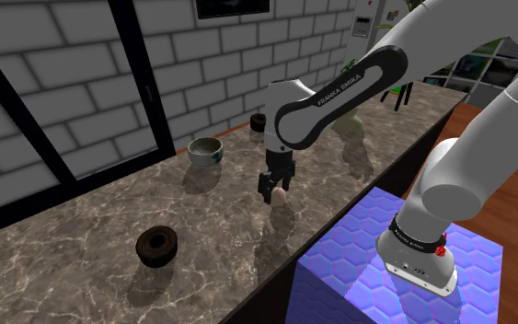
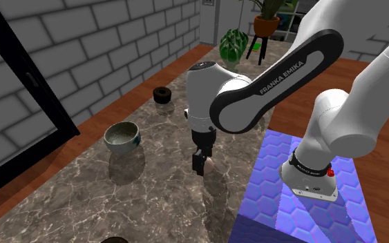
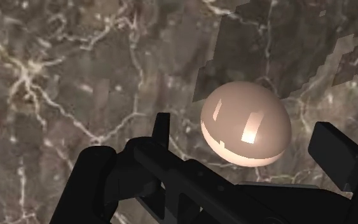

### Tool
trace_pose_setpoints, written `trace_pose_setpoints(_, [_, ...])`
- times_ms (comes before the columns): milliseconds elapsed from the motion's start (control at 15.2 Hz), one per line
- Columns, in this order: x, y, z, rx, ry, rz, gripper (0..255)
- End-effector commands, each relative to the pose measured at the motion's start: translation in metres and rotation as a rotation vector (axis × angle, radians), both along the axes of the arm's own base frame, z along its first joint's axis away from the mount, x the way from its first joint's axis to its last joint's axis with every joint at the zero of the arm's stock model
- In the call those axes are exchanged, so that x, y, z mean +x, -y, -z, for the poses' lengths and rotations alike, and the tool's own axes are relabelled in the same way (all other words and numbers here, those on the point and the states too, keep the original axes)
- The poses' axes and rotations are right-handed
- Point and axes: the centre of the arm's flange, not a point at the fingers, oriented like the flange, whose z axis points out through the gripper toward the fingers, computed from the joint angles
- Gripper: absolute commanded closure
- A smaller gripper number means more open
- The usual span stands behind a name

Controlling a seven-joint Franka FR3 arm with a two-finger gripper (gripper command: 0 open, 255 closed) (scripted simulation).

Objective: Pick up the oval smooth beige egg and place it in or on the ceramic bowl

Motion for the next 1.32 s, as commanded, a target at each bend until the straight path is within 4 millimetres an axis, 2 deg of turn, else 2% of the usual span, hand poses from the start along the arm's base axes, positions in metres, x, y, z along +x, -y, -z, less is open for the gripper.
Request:
trace_pose_setpoints(0, [0.0, 0.0, 0.0, 0.0, 0.0, 0.0, 0])
trace_pose_setpoints(66, [0.0, 0.0, 0.0, 0.0, 0.0, 0.0, 0])
trace_pose_setpoints(132, [0.0, 0.0, 0.0, 0.0, 0.0, 0.0, 255])
trace_pose_setpoints(726, [0.0, 0.0, 0.0, 0.0, 0.0, 0.0, 255])
trace_pose_setpoints(1254, [0.0, 0.0, -0.042, 0.0, 0.0, 0.0, 255])
